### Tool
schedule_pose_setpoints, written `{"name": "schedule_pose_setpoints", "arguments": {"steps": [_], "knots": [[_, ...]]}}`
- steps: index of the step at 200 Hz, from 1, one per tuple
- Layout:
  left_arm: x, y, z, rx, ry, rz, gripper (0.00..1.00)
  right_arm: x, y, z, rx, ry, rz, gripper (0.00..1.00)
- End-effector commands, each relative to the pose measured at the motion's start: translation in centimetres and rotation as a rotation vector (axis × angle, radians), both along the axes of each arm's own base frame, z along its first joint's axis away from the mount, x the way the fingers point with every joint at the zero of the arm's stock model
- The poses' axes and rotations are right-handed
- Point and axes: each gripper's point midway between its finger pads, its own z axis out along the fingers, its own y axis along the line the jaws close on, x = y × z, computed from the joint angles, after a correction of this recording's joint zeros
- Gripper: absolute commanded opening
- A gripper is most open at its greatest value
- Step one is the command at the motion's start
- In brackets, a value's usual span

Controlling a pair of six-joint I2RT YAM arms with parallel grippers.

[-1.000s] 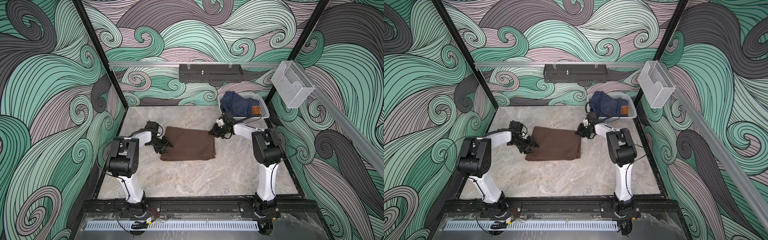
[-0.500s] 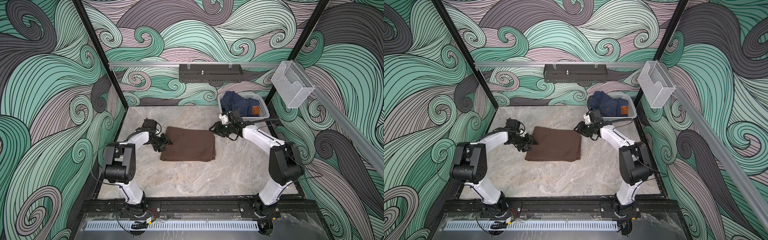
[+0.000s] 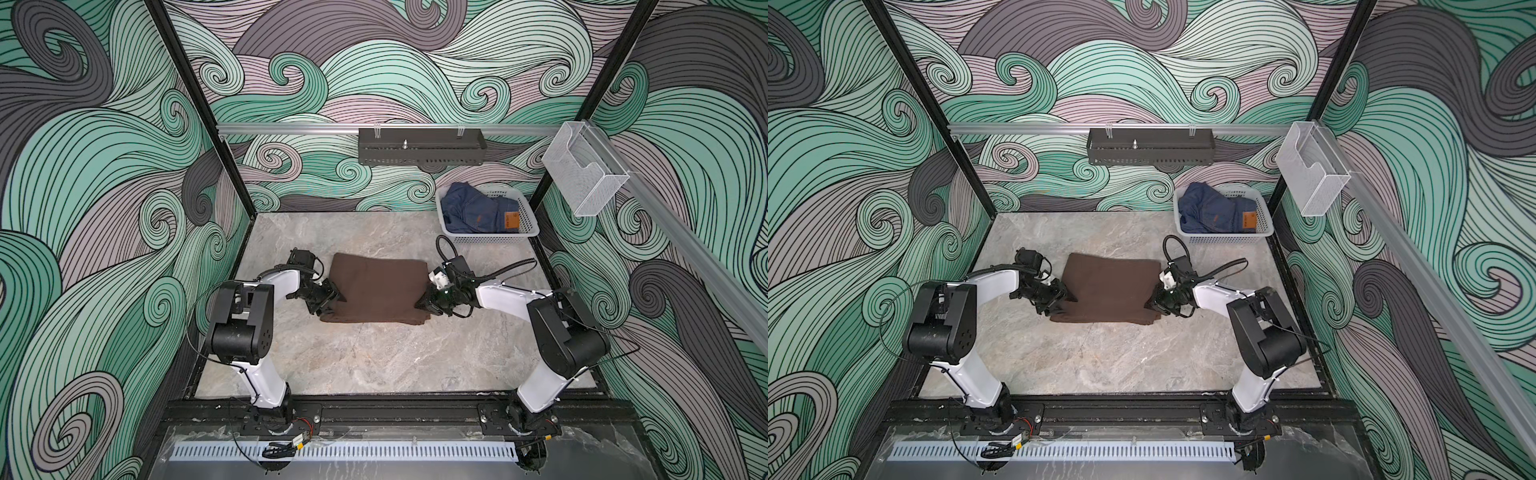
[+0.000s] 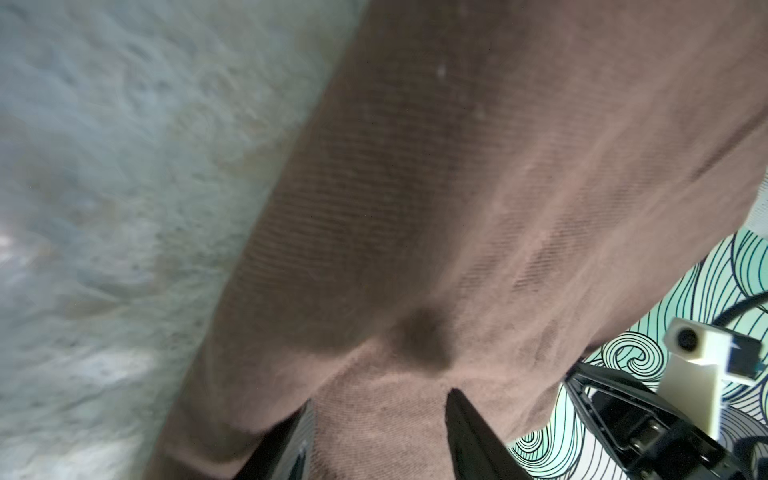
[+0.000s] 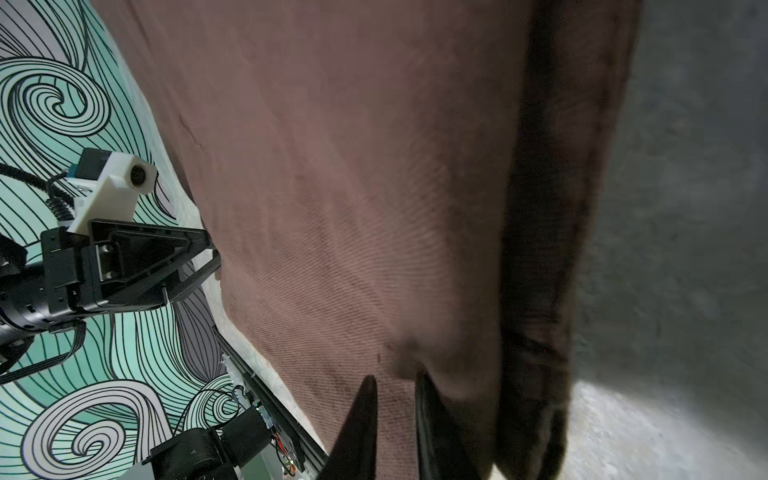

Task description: Fold and stack the trousers

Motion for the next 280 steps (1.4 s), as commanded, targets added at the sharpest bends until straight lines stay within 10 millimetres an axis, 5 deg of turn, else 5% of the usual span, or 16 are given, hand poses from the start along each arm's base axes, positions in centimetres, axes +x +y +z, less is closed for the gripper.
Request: {"name": "schedule_pose_setpoints", "arguments": {"steps": [1,48,119,149,154,216,280], "knots": [[-1.1,1.2,-2.3,0.078,0.073,-0.015,0.55,-0.4,-1.8,-1.7,-0.044,0.022,-0.012,0.19],[-0.7,1.1,-1.6,0.076,0.054,-0.033,0.56,-0.1,-3.0,-1.4,-0.079,0.014,-0.009,0.23],[0.9,-0.5,10.4,0.26,-0.294,-0.155,0.81,1.5,-3.6,7.1,-0.091,-0.279,0.009,0.46],[0.9,-3.6,12.6,0.38,-0.387,-0.223,0.9,1.6,-4.7,10.1,-0.131,-0.459,-0.003,0.5],[0.9,-4.2,12.5,0.396,-0.391,-0.231,0.98,1.6,-4.8,10.4,-0.136,-0.495,-0.003,0.5],[0.8,-8.1,7.9,0.637,-0.319,-0.314,0.99,-2.5,-4.6,13.1,-0.272,-1.117,0.144,0.58],[0.8,-10.8,1.1,0.667,-0.18,-0.368,0.98,-4.0,-5.7,10.2,-0.281,-1.083,0.115,0.59]]}}
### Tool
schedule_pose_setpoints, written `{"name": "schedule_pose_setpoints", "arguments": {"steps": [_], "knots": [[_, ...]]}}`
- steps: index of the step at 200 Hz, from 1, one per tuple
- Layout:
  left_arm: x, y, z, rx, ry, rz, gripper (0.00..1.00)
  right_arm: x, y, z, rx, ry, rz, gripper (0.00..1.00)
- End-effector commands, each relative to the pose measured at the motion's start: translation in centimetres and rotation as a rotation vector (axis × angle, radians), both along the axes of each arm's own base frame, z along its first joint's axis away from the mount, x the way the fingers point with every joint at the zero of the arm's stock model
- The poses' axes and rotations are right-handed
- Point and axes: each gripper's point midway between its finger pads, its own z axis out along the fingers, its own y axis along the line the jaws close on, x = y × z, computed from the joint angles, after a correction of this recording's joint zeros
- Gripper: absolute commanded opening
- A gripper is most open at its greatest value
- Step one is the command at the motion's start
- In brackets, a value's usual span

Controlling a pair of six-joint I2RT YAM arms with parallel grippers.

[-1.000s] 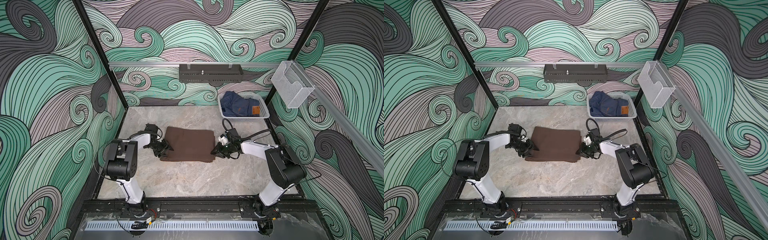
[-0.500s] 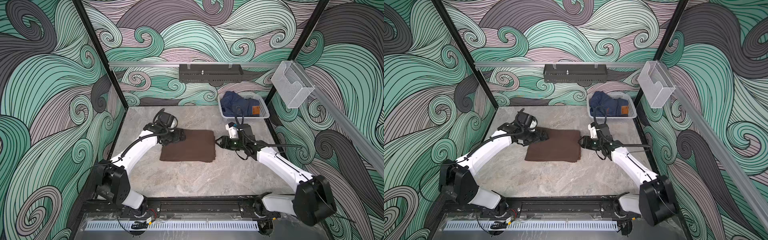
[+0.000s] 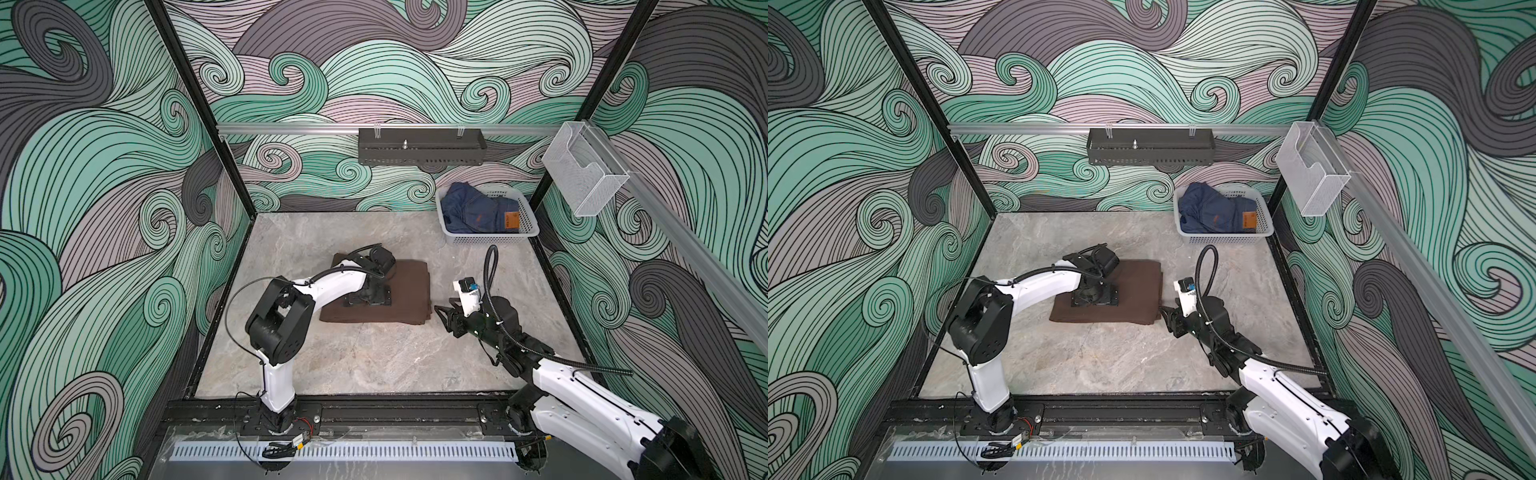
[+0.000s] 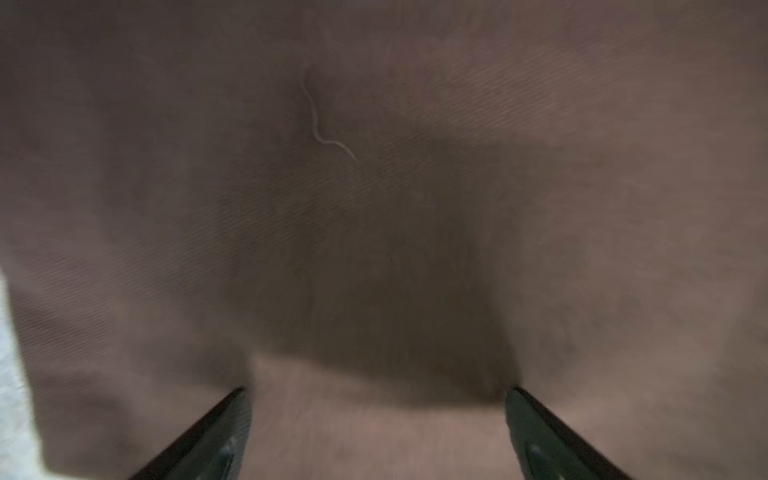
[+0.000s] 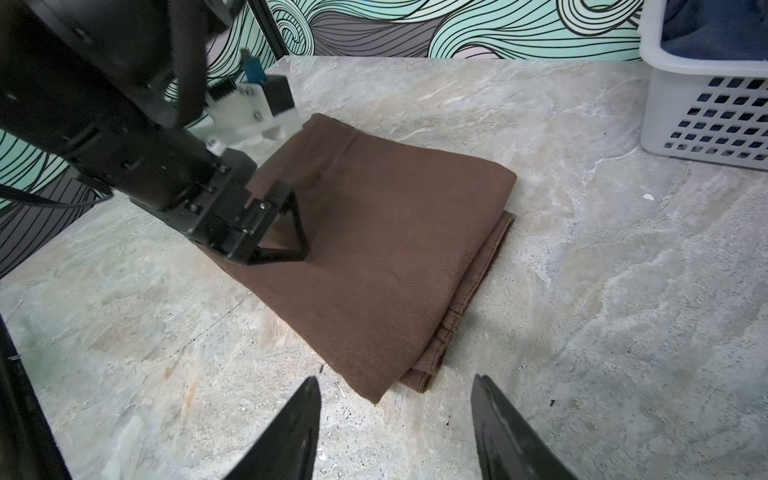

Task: Fold and stack the trousers
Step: 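Grasp the folded brown trousers with the left gripper and carry them farther from the robot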

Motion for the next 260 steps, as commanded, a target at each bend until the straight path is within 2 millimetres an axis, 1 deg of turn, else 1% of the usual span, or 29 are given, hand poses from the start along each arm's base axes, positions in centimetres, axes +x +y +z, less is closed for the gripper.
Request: {"name": "schedule_pose_setpoints", "arguments": {"steps": [1,17,34,46,60,71,96,120,140,159,187,227,233,241,260], "knots": [[0.8,-0.8,-0.6,0.028,0.001,0.024,0.99,0.5,-0.2,0.4,0.005,-0.049,-0.027,0.59],[0.9,-0.6,-1.6,0.074,0.036,0.029,0.99,0.6,-0.1,0.2,0.0,-0.044,-0.025,0.59],[1.0,0.4,-2.6,0.156,0.069,0.022,0.99,0.7,-0.1,0.3,-0.003,-0.045,-0.025,0.59],[0.7,1.5,-3.0,0.217,0.118,0.013,0.99,0.8,0.0,0.1,-0.005,-0.039,-0.023,0.59],[0.6,2.8,-3.3,0.25,0.147,0.009,0.99,0.8,0.1,0.1,-0.004,-0.033,-0.019,0.59],[0.8,3.8,-3.3,0.265,0.159,0.012,0.99,0.8,0.2,0.1,-0.002,-0.032,-0.021,0.59],[1.6,7.0,-3.0,0.32,0.19,0.02,0.99,1.0,0.2,0.2,0.014,-0.031,-0.031,0.58],[3.0,10.4,-2.4,0.336,0.208,0.055,0.99,1.2,0.5,0.5,0.042,-0.029,-0.034,0.58],[4.5,12.5,-2.2,0.32,0.22,0.077,0.99,1.2,0.7,0.6,0.052,-0.021,-0.031,0.58],[6.0,13.6,-2.3,0.291,0.231,0.087,0.99,1.4,0.9,0.6,0.057,-0.02,-0.026,0.58],[8.0,14.9,-3.6,0.239,0.26,0.122,0.99,1.7,1.3,0.7,0.054,-0.019,-0.016,0.58],[10.8,18.2,-4.8,0.2,0.289,0.201,0.99,2.0,1.8,0.7,0.056,-0.01,-0.002,0.58],[11.1,18.8,-4.8,0.201,0.292,0.212,0.97,2.1,1.9,0.7,0.056,-0.01,0.0,0.58],[11.5,19.7,-4.7,0.206,0.294,0.228,0.99,2.1,2.0,0.7,0.058,-0.007,0.002,0.58],[12.7,21.4,-4.1,0.209,0.291,0.248,0.99,2.4,2.2,0.6,0.061,-0.001,0.004,0.58]]}}
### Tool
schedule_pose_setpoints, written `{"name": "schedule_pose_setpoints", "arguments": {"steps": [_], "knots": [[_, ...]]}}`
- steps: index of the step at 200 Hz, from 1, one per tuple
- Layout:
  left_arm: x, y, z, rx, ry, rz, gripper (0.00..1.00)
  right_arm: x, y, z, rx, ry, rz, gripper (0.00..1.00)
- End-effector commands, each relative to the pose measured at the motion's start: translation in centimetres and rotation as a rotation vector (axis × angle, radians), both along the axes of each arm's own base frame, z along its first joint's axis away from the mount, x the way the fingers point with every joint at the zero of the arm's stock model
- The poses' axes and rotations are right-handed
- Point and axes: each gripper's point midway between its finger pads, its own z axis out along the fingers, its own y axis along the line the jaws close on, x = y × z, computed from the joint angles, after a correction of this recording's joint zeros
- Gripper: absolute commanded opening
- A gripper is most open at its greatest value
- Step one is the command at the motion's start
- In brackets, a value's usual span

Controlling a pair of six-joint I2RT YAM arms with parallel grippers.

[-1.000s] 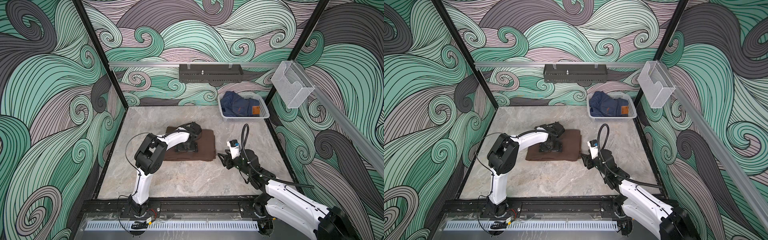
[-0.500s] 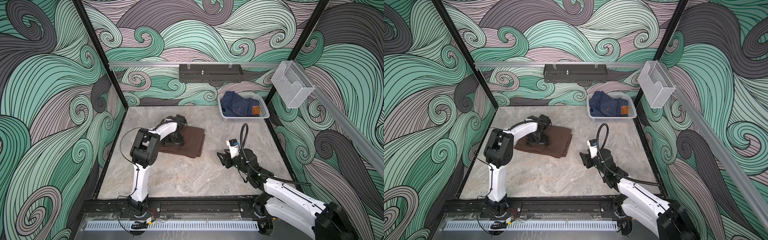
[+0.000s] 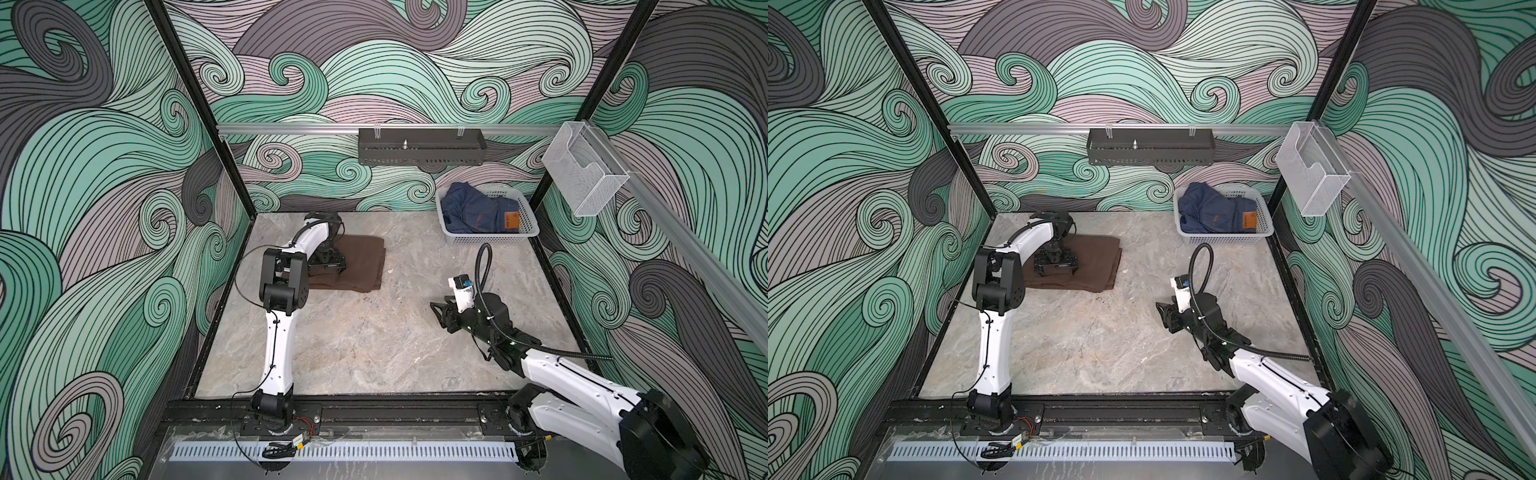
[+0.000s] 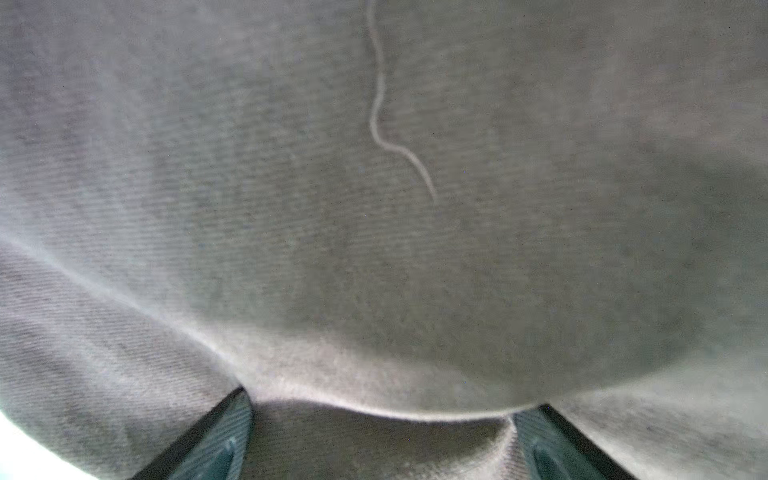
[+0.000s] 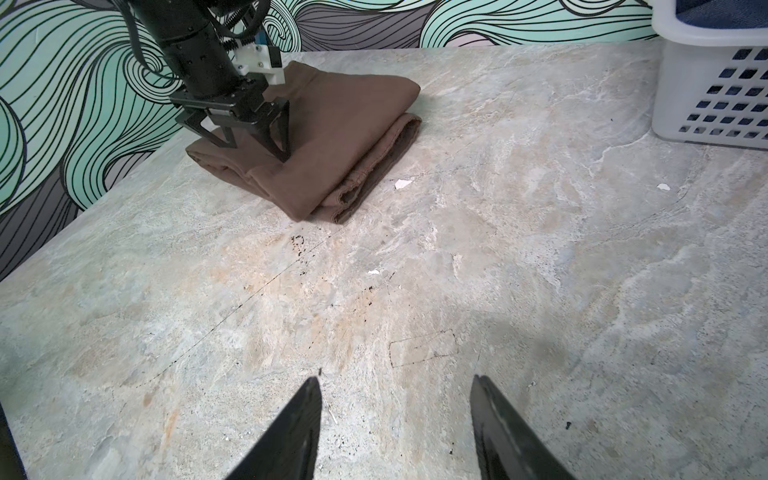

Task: Fold and stack the trousers
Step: 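Grasp the folded brown trousers with the left gripper and carry them farther from the robot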

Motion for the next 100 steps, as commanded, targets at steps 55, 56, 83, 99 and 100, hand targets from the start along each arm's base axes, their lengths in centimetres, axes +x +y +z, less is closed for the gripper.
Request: {"name": "schedule_pose_setpoints", "arguments": {"steps": [55,56,83,99,100], "knots": [[2.2,9.3,-2.1,0.084,0.064,0.115,0.99,1.4,2.0,1.7,0.062,-0.021,0.028,0.58],[2.2,9.4,-2.1,0.084,0.064,0.116,0.99,1.4,2.0,1.7,0.062,-0.021,0.028,0.58],[3.1,12.2,-2.0,0.081,0.033,0.159,0.99,1.4,2.2,1.4,0.069,-0.003,0.033,0.58],[4.0,13.5,-2.0,0.082,-0.004,0.174,0.99,1.3,2.2,1.2,0.07,0.008,0.033,0.58],[4.1,13.6,-2.0,0.084,-0.007,0.173,0.99,1.3,2.2,1.1,0.069,0.009,0.033,0.58]]}}
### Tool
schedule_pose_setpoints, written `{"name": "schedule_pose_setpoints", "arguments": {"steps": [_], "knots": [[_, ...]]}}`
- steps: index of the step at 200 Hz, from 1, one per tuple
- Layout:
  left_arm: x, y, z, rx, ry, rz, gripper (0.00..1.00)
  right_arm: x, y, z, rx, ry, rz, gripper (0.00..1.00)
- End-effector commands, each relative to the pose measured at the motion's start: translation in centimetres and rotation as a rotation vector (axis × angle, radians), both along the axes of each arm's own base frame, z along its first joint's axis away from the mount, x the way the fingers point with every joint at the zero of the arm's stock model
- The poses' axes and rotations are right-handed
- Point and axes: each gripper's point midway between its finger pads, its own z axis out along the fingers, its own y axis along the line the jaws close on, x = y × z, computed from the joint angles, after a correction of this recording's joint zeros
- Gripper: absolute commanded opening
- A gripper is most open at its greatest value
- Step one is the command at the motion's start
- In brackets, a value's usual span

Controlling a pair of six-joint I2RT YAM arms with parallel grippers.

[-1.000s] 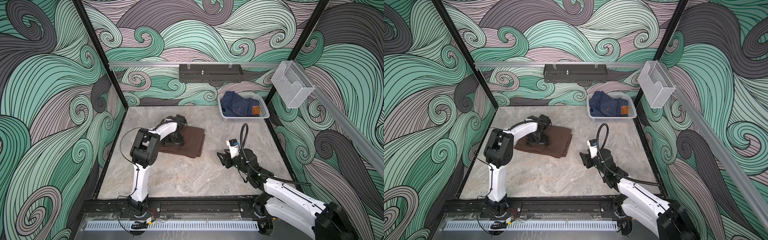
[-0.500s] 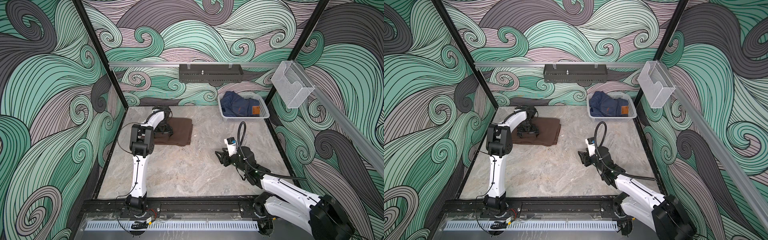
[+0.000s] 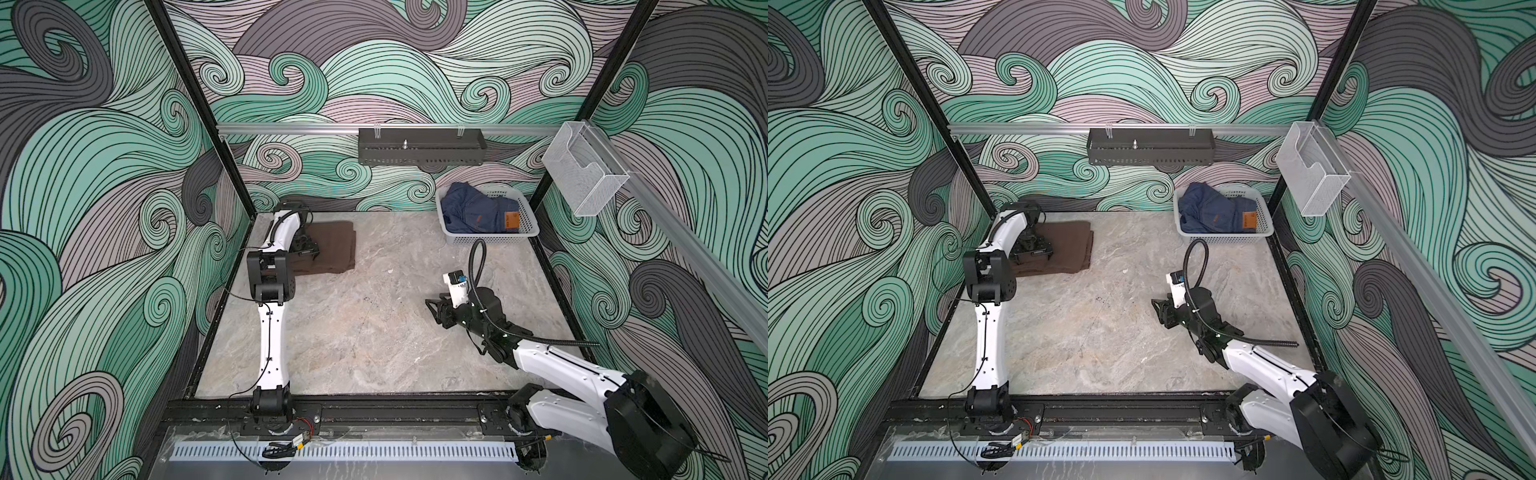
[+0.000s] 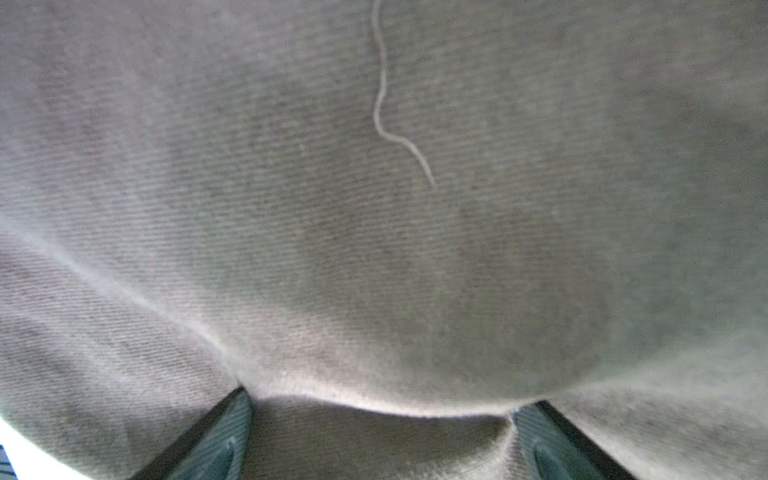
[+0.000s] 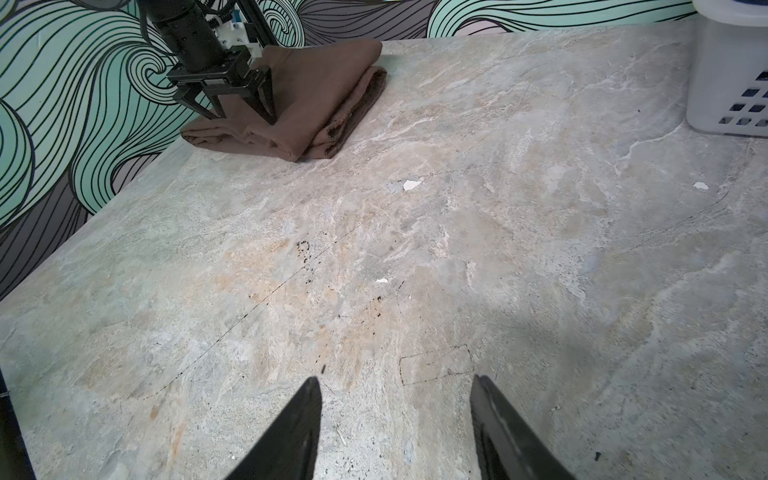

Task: Fold and stack the trousers
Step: 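Grasp the folded brown trousers with the left gripper and carry them farther from the robot, then set the trousers down at the table's far corner and open the left gripper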

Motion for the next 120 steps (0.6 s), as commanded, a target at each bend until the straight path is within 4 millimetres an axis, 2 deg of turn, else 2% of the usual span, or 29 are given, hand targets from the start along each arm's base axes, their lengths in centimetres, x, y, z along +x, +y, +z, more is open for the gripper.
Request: {"name": "schedule_pose_setpoints", "arguments": {"steps": [1,49,100,120], "knots": [[-0.5,3.6,-2.3,0.061,0.053,0.029,0.98,0.3,1.0,1.4,0.049,-0.022,0.018,0.58],[4.2,6.1,-0.9,0.103,-0.114,-0.037,0.99,0.2,1.1,0.7,0.041,0.005,0.025,0.58],[6.0,7.9,-1.0,0.096,-0.177,-0.072,0.99,0.5,1.2,0.4,0.035,0.015,0.019,0.58],[6.8,7.7,-0.3,0.077,-0.217,-0.086,0.99,0.6,1.3,0.2,0.033,0.02,0.018,0.58]]}}
